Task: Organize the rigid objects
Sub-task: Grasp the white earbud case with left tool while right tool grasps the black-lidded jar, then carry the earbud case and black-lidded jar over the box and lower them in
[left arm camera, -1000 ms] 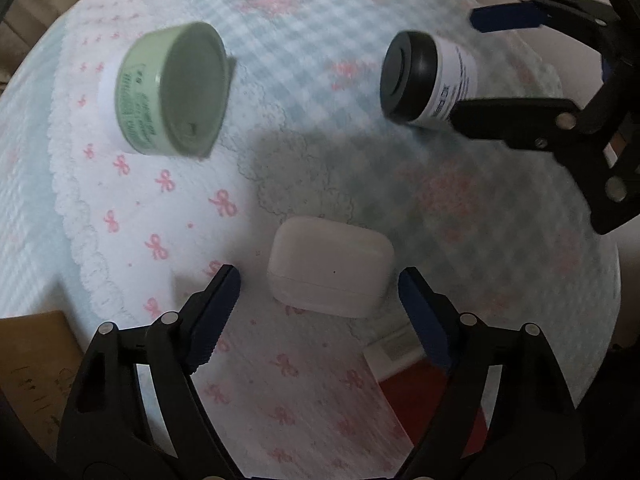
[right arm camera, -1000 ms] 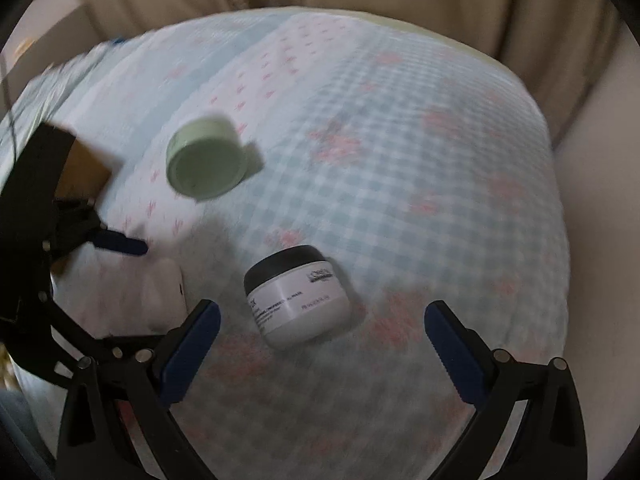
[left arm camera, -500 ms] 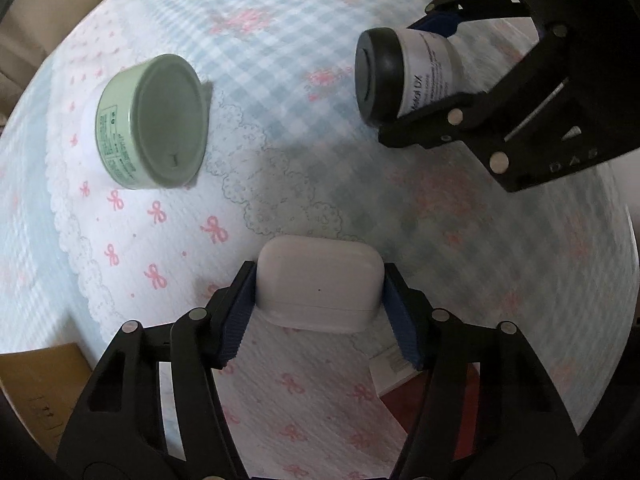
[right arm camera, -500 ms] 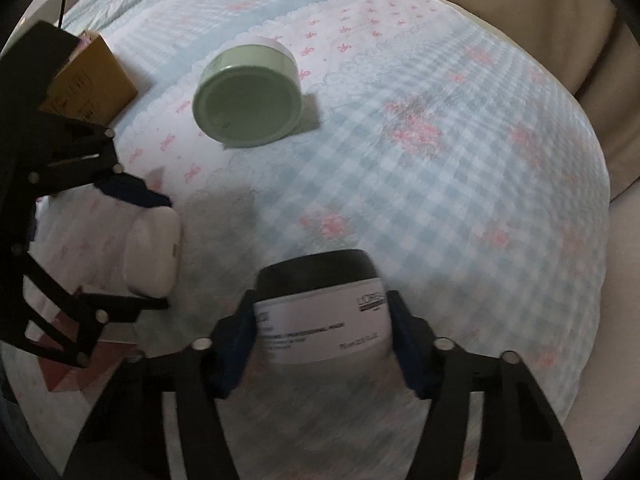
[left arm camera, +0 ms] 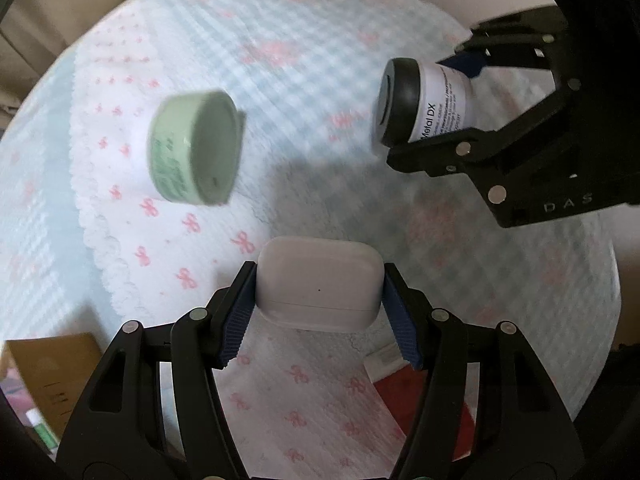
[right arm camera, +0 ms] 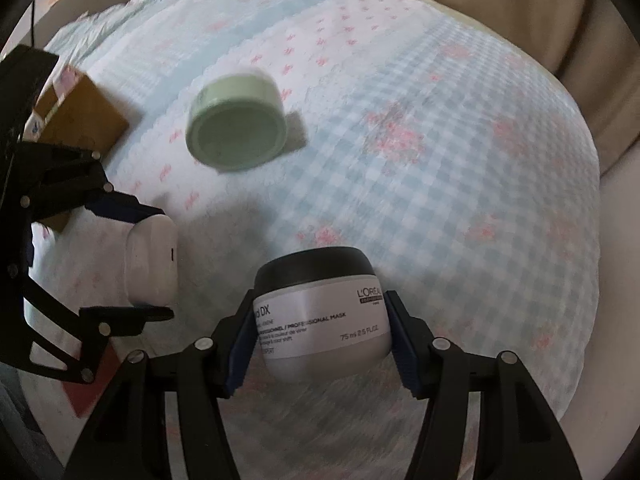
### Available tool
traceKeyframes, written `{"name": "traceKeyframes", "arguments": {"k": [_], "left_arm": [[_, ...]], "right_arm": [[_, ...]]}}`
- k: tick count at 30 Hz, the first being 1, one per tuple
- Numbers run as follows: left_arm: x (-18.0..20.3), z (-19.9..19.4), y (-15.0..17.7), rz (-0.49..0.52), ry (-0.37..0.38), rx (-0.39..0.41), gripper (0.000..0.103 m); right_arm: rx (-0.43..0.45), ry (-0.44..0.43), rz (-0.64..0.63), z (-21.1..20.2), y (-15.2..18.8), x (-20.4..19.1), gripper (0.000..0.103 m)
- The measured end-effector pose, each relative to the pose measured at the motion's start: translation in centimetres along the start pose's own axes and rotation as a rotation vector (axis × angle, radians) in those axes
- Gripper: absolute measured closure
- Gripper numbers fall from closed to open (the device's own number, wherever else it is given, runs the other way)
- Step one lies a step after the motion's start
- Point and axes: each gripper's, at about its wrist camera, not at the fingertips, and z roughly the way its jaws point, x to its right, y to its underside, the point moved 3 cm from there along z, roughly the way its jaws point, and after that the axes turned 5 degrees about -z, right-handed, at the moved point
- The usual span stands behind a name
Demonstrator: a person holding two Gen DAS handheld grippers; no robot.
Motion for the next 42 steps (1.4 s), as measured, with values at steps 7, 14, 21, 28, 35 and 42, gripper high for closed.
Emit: {"name": "traceKeyframes", "arguments": {"k": [7,14,21,28,35,42], "left_arm": [[-1.1,-6.8,-1.2,-0.083,-0.011,0.063,0.045],[-3.5,-17.3,-1.0,-0.217,0.015,0.179,0.045],[-6.7,-27.2,1.3,-0.299,-0.035,0.287,0.045],[-11.7,-33.1,6.7,-0.392,-0.121,0.32,0.045],[-16.0,-35.9,12.0,-0.475,-0.144,0.33,0.045],[-20.8,-36.7,16.6,-0.517,-0.124,0.323,0.045]], "right_arm": [[0.062,0.041,0.094,-6.1,-1.8,0.1,0.047],[0.118,0.137,0.213,-15.5,-3.6,-1.4,0.047],[0.23,0.121,0.368,-23.8,-6.9,-4.4,0.047],[0.299,0.045,0.372,-27.6,-10.2,-10.5,0.047],[0.3,-0.014,0.305,-27.5,-12.4,-18.0,0.047],[0.255,-0.037,0.327,-25.8,-13.9,-24.3,0.047]]}}
